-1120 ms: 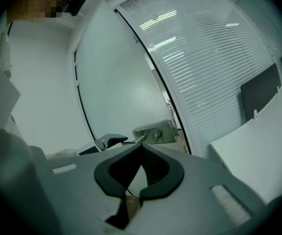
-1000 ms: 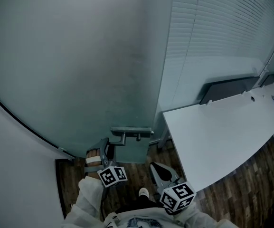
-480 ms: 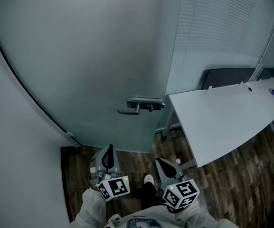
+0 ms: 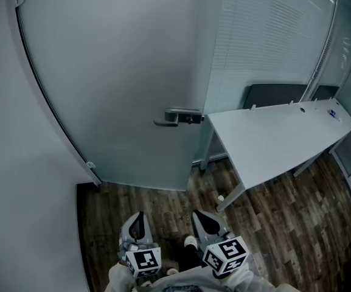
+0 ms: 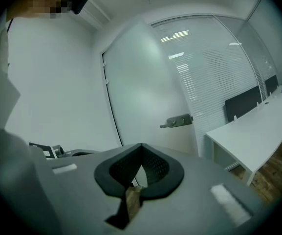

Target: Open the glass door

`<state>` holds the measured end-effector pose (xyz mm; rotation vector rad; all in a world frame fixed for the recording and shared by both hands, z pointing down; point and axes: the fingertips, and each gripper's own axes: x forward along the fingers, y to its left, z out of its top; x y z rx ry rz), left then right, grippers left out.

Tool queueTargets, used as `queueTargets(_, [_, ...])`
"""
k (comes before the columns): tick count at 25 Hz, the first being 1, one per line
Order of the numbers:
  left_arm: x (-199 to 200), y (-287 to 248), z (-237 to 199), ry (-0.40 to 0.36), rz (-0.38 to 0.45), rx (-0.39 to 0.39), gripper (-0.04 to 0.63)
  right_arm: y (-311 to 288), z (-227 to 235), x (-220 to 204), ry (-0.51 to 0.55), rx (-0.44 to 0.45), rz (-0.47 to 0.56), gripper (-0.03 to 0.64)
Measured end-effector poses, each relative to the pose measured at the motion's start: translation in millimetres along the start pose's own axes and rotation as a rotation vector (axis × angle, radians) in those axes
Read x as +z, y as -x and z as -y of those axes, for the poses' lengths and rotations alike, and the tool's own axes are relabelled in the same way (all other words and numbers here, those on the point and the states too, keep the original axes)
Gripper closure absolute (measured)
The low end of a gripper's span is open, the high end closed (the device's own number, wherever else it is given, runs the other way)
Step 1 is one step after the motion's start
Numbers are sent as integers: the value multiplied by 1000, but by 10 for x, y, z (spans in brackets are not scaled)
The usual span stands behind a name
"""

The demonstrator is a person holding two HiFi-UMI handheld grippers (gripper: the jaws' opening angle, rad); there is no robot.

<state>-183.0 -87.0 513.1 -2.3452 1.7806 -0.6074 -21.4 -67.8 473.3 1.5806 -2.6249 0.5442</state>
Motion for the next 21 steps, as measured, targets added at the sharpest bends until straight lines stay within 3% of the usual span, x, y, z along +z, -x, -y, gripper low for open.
queueTargets(8, [77,396,284,102,-5,-23,594,459,-55,38,16,-3,11,615])
queueTargets(21, [263,517,765,81,3,-49,594,769,168,-32,0,12,-9,615])
